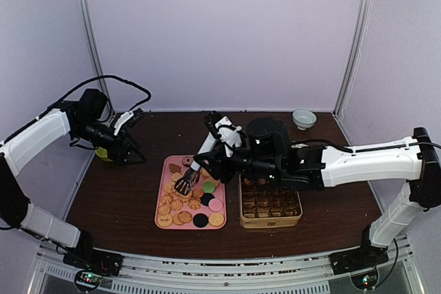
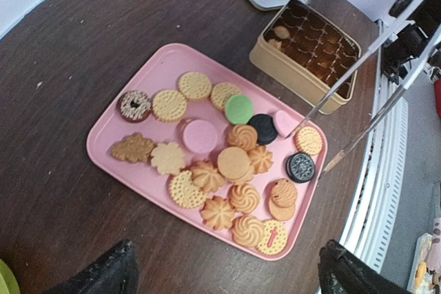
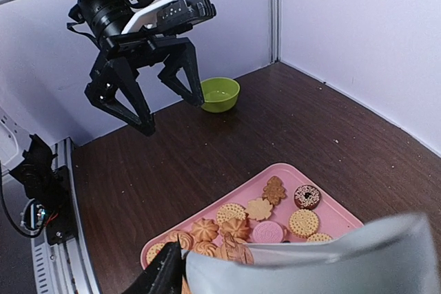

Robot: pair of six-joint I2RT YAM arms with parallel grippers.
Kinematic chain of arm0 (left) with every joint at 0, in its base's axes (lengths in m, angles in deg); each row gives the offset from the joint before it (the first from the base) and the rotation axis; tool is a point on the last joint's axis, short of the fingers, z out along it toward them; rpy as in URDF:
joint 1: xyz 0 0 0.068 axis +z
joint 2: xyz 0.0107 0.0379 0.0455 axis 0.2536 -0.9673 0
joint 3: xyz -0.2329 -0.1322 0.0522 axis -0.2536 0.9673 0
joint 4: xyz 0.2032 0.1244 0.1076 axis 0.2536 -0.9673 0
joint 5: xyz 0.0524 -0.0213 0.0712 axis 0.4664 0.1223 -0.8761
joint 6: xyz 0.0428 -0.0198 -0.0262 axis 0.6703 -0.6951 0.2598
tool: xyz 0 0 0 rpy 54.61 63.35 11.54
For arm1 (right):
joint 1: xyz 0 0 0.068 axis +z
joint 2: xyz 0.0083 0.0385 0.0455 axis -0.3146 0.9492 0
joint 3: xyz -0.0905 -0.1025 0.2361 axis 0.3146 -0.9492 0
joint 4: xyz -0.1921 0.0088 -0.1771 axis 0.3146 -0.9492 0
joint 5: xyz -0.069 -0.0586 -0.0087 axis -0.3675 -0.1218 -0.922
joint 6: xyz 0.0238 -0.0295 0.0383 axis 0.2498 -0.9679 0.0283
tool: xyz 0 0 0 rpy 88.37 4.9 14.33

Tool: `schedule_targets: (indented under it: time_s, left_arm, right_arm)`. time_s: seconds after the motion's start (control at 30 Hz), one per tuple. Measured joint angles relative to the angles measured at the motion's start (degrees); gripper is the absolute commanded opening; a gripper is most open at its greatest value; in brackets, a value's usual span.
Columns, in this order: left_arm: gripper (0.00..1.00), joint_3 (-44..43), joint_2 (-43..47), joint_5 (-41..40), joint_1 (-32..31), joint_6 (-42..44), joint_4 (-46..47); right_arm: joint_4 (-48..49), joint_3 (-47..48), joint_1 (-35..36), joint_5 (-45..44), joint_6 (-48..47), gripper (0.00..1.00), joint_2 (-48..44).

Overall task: Pack the cookies
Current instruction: Pick up the fake cookies from the plate.

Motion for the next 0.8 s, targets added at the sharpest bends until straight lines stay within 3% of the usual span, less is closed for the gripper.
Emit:
schedule_targets:
  time_s: [0.27,0.8]
  left_arm:
    - [0.95,2.62,0.28,-0.87,9.22,0.26,-0.17]
    - [0.97,4.07,0.39,-1.05,12.39,0.46,0.42]
  right_arm:
    - [-0.07,5.53,1.97,-5.62,-3.96,0.44,7.63]
    - [-0.98,9.14,2.58,-11.19,-8.57,0.44,15.32]
